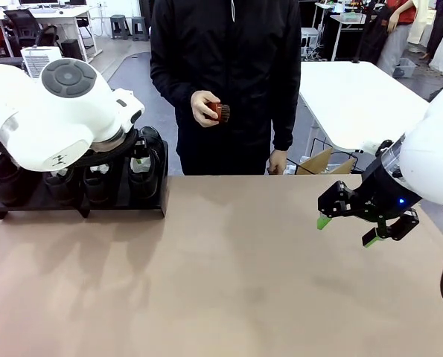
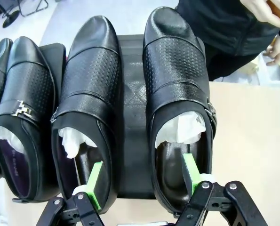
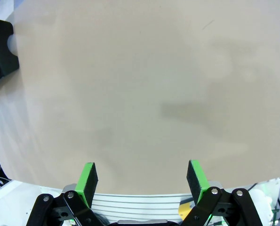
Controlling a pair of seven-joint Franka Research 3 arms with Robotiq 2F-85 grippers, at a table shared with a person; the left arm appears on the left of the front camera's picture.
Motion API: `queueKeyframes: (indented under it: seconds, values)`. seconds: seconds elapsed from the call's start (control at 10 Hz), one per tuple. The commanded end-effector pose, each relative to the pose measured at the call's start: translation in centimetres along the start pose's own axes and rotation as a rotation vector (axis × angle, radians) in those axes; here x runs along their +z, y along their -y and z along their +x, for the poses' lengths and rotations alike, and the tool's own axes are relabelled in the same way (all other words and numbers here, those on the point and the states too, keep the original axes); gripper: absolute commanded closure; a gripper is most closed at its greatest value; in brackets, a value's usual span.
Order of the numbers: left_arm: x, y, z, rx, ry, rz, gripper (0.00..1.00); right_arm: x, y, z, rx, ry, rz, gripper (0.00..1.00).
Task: Organize the shoes by placing them on the stand.
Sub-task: Place the Shoe from the middle of the table onto the Shoes Stand.
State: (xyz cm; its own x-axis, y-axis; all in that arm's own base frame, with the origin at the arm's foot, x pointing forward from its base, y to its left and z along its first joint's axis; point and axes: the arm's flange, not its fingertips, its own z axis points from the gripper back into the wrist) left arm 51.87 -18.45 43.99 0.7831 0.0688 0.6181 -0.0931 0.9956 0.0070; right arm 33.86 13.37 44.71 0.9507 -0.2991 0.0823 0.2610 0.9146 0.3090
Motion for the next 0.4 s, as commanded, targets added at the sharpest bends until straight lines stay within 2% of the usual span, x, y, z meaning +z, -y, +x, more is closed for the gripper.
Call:
queueKeyframes:
  seconds: [0.0, 0.3]
  values:
    - [0.19, 0.04, 0.35, -0.008, 0.013, -0.001, 0.18, -0.11, -0.37, 0.25, -0.008, 0.000, 0.026, 0.00]
    - [0.19, 0.04, 0.35, -0.008, 0.013, -0.001, 0.18, -0.11, -0.37, 0.25, -0.008, 0.000, 0.026, 0.00]
